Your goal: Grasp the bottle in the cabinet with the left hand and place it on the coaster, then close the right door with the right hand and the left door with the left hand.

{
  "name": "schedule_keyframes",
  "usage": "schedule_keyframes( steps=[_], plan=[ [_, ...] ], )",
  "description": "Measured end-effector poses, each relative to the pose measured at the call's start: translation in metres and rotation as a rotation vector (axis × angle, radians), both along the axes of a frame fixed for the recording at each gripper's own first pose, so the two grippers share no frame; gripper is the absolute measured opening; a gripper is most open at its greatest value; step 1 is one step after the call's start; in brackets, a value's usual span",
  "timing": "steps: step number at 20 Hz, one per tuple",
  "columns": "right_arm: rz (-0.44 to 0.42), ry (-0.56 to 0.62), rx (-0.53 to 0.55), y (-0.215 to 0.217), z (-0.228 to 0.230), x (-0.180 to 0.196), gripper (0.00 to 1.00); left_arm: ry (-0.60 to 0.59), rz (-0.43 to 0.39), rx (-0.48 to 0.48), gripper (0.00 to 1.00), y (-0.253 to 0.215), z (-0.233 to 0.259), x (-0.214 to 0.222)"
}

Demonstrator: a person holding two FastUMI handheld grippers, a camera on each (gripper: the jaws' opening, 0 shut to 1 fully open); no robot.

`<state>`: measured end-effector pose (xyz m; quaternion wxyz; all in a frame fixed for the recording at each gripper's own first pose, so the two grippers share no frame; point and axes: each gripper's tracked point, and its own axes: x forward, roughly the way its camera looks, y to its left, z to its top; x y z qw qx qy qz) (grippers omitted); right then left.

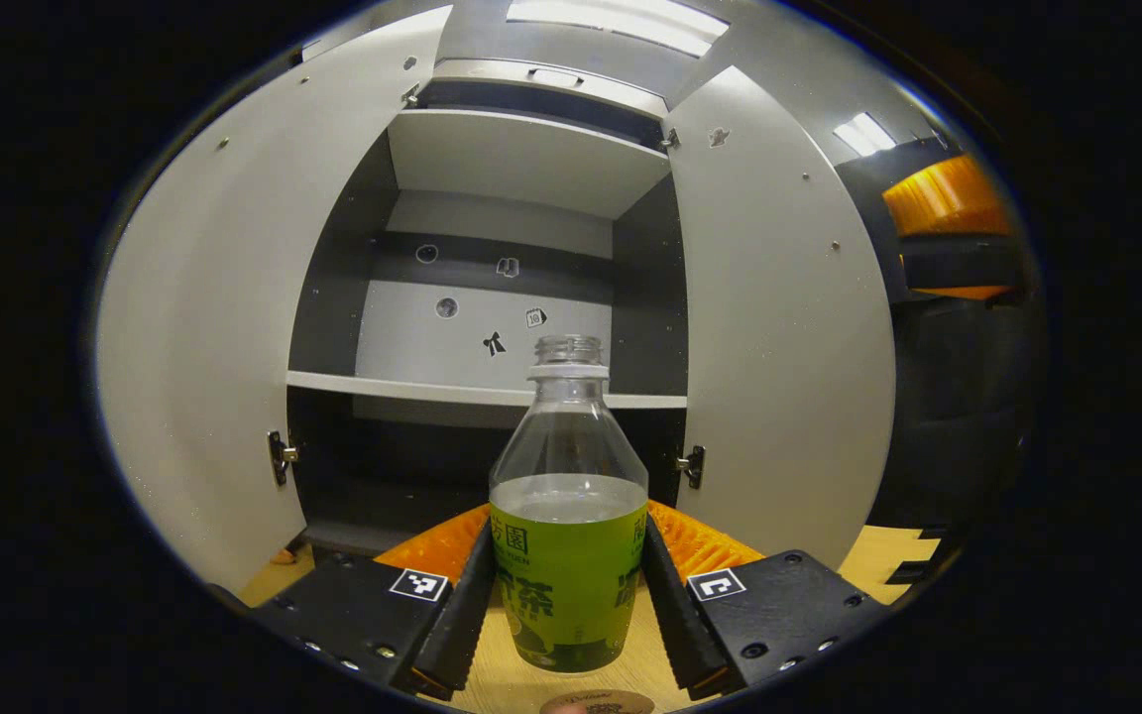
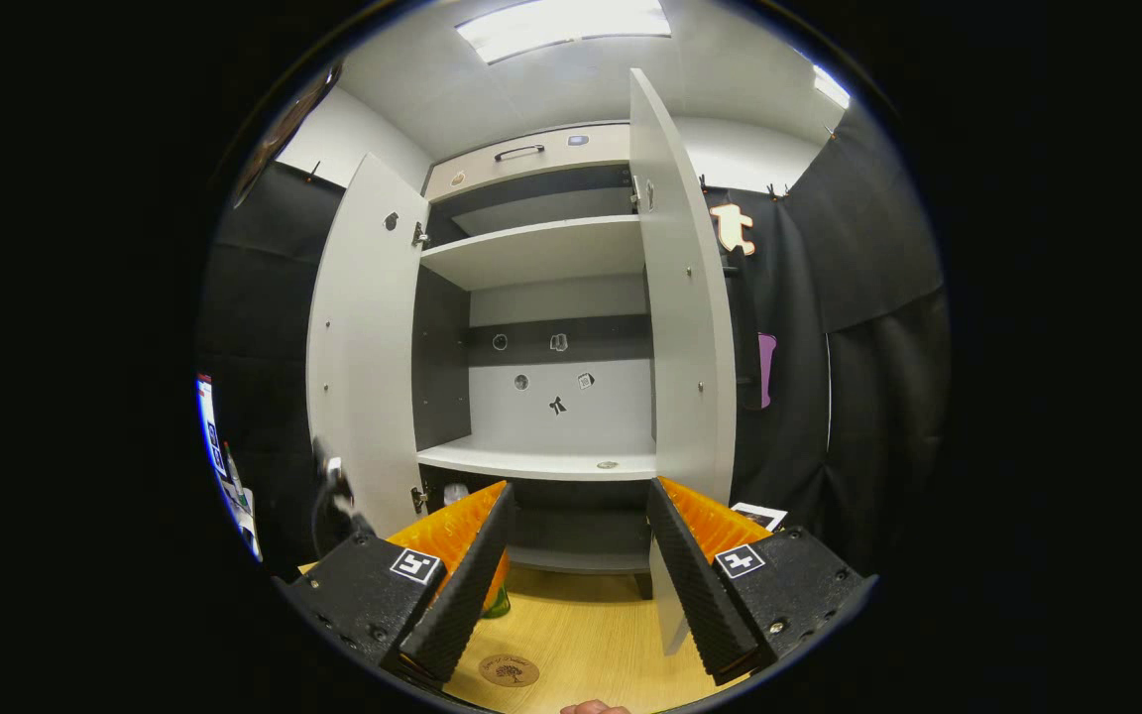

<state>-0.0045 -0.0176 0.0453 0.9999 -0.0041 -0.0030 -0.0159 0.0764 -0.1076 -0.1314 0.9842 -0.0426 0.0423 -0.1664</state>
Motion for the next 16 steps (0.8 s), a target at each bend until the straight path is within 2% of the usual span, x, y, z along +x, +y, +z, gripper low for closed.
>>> schedule_keyframes(
  steps=[3, 4, 6, 9, 10, 12, 16],
  plan=[
    [0.000, -0.001, -0.001, 0.001, 0.003, 0.001, 0.83, 0.053, -0.018, -0.022, 0.73, -0.009, -0.031, -0.019],
    [-0.001, 0.000, -0.004, 0.001, 0.002, 0.002, 0.83, 0.071, -0.019, -0.026, 0.76, -0.010, -0.041, -0.025],
    [-0.002, 0.009, -0.010, 0.002, 0.000, 0.002, 0.83, 0.093, -0.018, -0.014, 0.73, -0.011, -0.057, -0.035],
    [0.002, 0.027, -0.011, 0.003, -0.005, 0.003, 0.83, 0.059, -0.034, 0.005, 0.73, -0.015, -0.066, -0.045],
    [0.003, 0.033, -0.012, 0.004, -0.007, 0.003, 0.83, 0.036, -0.036, 0.010, 0.70, -0.017, -0.065, -0.047],
    [0.006, 0.040, -0.011, 0.005, -0.008, 0.004, 0.83, 0.007, -0.037, 0.020, 0.73, -0.020, -0.065, -0.049],
    [0.008, 0.042, -0.016, 0.006, -0.008, 0.004, 0.83, 0.026, -0.035, 0.061, 0.73, -0.026, -0.084, -0.052]
  ],
)
